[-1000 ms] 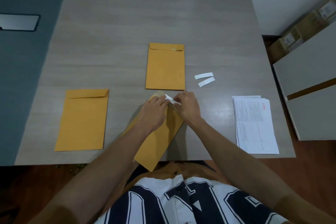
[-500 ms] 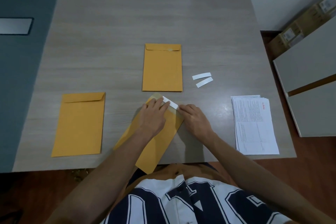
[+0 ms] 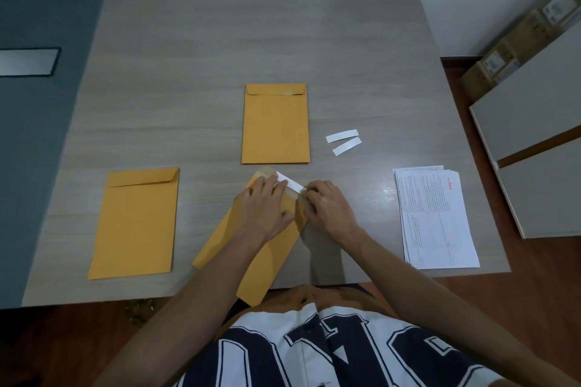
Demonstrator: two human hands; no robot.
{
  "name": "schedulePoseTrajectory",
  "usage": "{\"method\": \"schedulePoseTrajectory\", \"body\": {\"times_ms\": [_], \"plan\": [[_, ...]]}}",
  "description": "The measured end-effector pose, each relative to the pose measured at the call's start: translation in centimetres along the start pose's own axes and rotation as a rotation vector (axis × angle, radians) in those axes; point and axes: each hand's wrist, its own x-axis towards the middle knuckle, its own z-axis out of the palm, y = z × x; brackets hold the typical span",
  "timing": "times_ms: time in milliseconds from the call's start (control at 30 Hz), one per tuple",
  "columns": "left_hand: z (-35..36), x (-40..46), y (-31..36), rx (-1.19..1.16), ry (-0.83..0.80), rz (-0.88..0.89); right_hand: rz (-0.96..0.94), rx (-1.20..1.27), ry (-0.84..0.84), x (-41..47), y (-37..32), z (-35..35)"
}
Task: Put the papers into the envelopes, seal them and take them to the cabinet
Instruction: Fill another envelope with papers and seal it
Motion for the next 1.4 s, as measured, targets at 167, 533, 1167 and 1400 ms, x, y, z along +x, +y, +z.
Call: {"method": "schedulePoseTrajectory", "body": {"times_ms": [167, 533, 1167, 1400], "plan": [[-0.7, 0.5, 0.4, -0.082, 0.035, -0.053, 0.111, 0.127, 0.030, 0.3, -0.1, 0.3], [-2.6, 0.6, 4.2, -0.251, 0.262, 0.068, 0.397, 0.237, 0.164, -1.7, 4.9, -2.6], [1.9, 3.1, 24.3, -0.481, -0.062, 0.011, 1.056, -0.063, 0.196, -15.6, 18.3, -9.4], [2.5, 3.7, 26.4, -0.688, -0.070, -0.156, 1.030, -0.051, 0.173, -15.5, 18.8, -9.1]]}}
